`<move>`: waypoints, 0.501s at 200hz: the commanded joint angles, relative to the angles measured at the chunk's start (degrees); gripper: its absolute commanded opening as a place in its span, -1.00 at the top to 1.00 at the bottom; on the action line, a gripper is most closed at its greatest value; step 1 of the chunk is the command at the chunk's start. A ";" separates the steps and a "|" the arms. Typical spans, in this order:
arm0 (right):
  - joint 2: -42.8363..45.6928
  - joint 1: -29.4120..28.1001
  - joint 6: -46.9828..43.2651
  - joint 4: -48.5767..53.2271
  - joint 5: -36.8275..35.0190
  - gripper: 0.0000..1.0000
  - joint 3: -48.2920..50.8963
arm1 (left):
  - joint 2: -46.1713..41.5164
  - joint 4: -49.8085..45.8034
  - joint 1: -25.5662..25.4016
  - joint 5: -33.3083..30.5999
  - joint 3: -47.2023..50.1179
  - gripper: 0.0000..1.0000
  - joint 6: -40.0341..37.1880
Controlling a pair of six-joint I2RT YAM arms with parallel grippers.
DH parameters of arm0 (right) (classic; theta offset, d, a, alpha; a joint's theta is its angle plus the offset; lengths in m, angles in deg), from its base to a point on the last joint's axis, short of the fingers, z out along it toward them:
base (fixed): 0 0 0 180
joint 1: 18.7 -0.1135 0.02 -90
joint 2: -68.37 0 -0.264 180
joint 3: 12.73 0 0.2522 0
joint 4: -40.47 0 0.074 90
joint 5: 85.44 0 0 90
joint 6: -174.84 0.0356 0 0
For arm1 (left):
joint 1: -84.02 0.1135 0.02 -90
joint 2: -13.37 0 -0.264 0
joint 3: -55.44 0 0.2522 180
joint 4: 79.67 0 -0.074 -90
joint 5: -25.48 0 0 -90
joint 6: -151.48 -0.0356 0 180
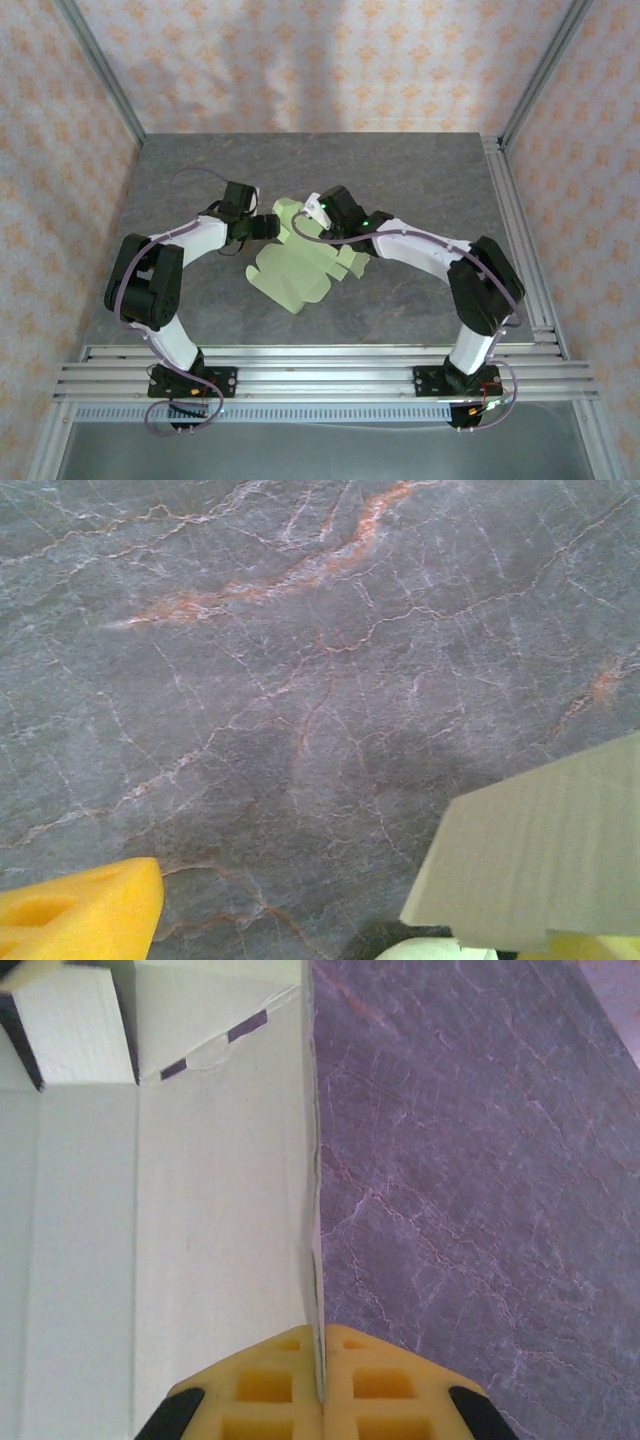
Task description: Fold the paper box
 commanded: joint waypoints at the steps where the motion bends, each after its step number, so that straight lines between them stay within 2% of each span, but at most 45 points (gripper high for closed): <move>1: 3.54 0.92 3.12 -0.50 3.59 1.00 -1.06 | 1.03 -2.37 0.12 -2.30 -1.44 -0.67 -0.11; 63: 4.09 2.00 4.23 0.04 6.09 1.00 -0.96 | -0.55 -2.31 0.20 -2.02 -1.50 -0.67 0.16; 100: 0.84 1.97 3.76 2.01 1.38 1.00 -2.94 | -5.41 0.08 0.14 2.63 0.53 -0.70 -0.58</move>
